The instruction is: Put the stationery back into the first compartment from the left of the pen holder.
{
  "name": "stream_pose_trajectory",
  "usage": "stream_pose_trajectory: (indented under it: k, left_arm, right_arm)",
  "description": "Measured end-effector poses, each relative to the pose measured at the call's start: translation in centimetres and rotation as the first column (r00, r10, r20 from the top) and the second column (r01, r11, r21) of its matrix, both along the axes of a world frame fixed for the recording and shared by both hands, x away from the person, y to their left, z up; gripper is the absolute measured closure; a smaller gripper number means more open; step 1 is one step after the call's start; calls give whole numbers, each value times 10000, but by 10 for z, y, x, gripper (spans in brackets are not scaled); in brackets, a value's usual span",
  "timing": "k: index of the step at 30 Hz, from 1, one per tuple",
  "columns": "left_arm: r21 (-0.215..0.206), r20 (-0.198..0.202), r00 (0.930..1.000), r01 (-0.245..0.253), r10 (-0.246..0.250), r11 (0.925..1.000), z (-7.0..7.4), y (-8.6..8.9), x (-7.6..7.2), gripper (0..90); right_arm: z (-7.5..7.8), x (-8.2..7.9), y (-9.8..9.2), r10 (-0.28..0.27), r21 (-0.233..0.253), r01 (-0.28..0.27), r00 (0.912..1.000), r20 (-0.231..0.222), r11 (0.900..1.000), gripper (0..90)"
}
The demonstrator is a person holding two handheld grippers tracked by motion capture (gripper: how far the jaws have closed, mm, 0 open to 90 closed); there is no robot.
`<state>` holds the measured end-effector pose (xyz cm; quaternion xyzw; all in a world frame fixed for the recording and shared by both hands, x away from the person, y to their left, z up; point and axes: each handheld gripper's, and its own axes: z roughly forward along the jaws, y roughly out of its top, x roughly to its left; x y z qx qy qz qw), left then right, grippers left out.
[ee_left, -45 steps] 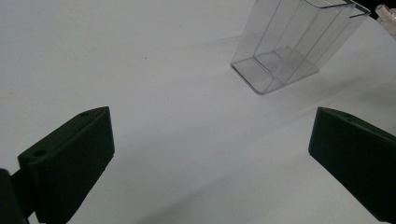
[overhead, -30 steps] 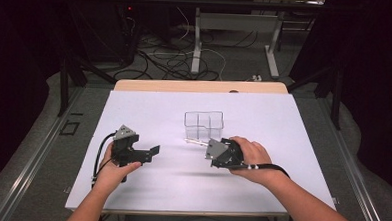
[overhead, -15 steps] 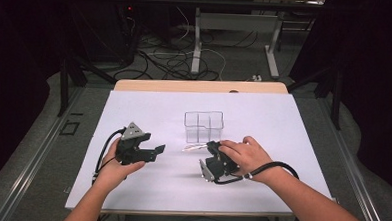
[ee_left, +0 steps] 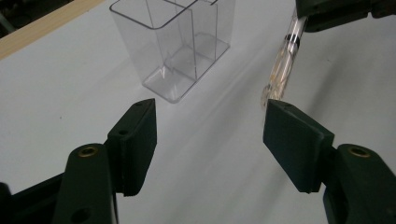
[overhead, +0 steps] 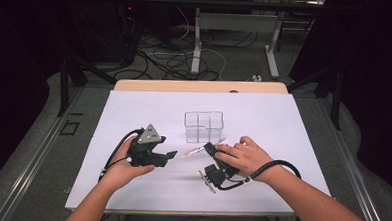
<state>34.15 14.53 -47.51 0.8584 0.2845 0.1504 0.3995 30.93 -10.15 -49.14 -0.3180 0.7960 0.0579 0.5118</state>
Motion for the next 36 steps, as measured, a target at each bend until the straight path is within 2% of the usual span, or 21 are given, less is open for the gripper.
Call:
stream_pose_trajectory:
  k: [1,3,4,5,6,7,10,11,15,17,18,20,23,28,29,30,31,33,36]
  left_arm:
    - [4,90,10000,-3,3,10000,0,-2,1,366]
    - [-52,-188,9998,115,-116,9999,2,-7,1,378]
    - [-52,-188,9998,115,-116,9999,2,-7,1,385]
    - [-90,-160,9997,201,-203,9998,2,-9,1,388]
    - [-112,-242,9994,257,-259,9996,2,-11,0,388]
    - [-29,-341,9983,464,-464,9989,3,-12,0,391]
    - [143,-528,9966,649,-640,9978,4,-17,-1,394]
    - [97,-458,9973,573,-568,9983,3,-20,-1,394]
    - [326,-599,9949,826,-806,9960,6,-25,1,447]
    - [358,-778,9932,896,-866,9953,7,-29,2,456]
    - [406,-833,9926,923,-887,9949,8,-31,3,462]
    - [492,-990,9905,1010,-957,9937,9,-35,3,481]
    - [591,-1212,9870,1136,-1058,9918,9,-39,5,497]
    - [1051,-1413,9814,1455,-1301,9838,8,-47,7,507]
    - [1125,-1338,9829,1421,-1267,9834,7,-50,7,523]
    - [1280,-1305,9832,1443,-1276,9812,7,-51,8,523]
    - [1417,-1397,9802,1601,-1404,9769,7,-53,8,536]
    - [1710,-1354,9797,1702,-1480,9704,8,-57,9,544]
    - [1854,-1336,9771,1887,-1655,9644,8,-61,8,559]
  right_arm:
    - [0,-1,0,102,-22,-101,9999,88,9999,800]
    - [0,-2,-1,248,-26,-247,9992,329,9997,800]
    - [0,-2,-1,248,-26,-247,9992,329,9997,800]
    - [0,-3,-1,523,-237,-510,9970,571,9984,800]
    - [0,-3,-1,523,-237,-510,9970,571,9984,800]
    - [0,-4,-1,627,-386,-599,9951,760,9975,800]
    - [0,-4,-1,698,-460,-668,9952,689,9967,800]
    - [0,-4,-1,699,-468,-668,9952,681,9967,800]
    - [-1,-4,-1,700,-485,-670,9956,630,9966,800]
    - [-2,-6,0,726,-581,-684,9946,737,9960,800]
    - [-1,-6,1,715,-804,-655,9947,737,9946,800]
    - [-4,-7,1,746,-712,-699,9951,655,9950,800]
    - [-5,-8,3,785,-882,-724,9946,683,9935,800]
    - [-8,-7,3,867,-836,-816,9944,601,9932,800]
    - [-8,-7,4,914,-1020,-843,9935,674,9912,800]
    - [-8,-7,4,914,-1020,-843,9935,674,9912,800]
    - [-9,-8,3,737,-1124,-656,9949,694,9915,800]
    - [-10,-7,3,782,-1111,-708,9949,631,9913,800]
    - [-9,-8,5,987,-1206,-892,9922,759,9887,800]
